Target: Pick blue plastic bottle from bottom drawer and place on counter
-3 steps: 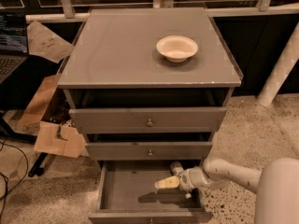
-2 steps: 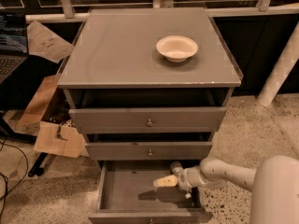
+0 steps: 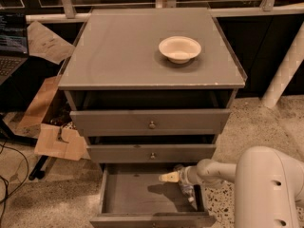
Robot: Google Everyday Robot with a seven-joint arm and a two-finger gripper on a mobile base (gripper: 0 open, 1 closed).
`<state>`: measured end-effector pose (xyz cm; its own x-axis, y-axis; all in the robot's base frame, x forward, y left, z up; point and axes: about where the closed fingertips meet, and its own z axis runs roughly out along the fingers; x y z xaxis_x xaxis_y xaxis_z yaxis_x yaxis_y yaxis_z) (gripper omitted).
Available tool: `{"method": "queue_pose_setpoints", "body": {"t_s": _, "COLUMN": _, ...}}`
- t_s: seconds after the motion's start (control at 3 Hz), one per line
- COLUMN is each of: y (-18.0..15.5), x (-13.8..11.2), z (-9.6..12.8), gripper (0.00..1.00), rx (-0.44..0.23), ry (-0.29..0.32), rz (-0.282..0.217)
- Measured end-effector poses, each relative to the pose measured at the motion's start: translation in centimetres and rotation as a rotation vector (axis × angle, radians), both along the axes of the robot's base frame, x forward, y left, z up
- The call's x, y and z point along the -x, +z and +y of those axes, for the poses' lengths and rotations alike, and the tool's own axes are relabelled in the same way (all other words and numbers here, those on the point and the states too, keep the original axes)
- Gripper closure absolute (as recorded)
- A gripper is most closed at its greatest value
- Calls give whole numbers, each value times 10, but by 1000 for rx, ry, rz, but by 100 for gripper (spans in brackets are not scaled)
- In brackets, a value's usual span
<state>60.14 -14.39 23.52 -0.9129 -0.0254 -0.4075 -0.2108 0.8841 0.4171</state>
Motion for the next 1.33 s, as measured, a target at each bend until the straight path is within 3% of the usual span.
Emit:
{"method": "queue_pose_setpoints", "body": {"t_s": 0.33, "y": 0, "x": 0, "z": 0, "gripper": 0, "rx": 0, "ry": 0, "rz": 0}}
{"method": "queue_pose_setpoints", "body": {"t_s": 0.67, "y": -8, "x": -6, "z": -4, "gripper": 0, "rx": -36, "ry": 33, "rz": -20}}
{"method": "queue_pose_setpoints", "body": {"t_s": 1.0, "y": -31, "x": -14, "z": -25, "gripper": 0, "rx": -72, "ry": 130, "rz": -60}}
{"method": "queue_pose_setpoints", "body": {"t_s": 1.33, "y": -31, "x": -14, "z": -25, "gripper": 0, "rx": -71, "ry": 130, "rz": -61}}
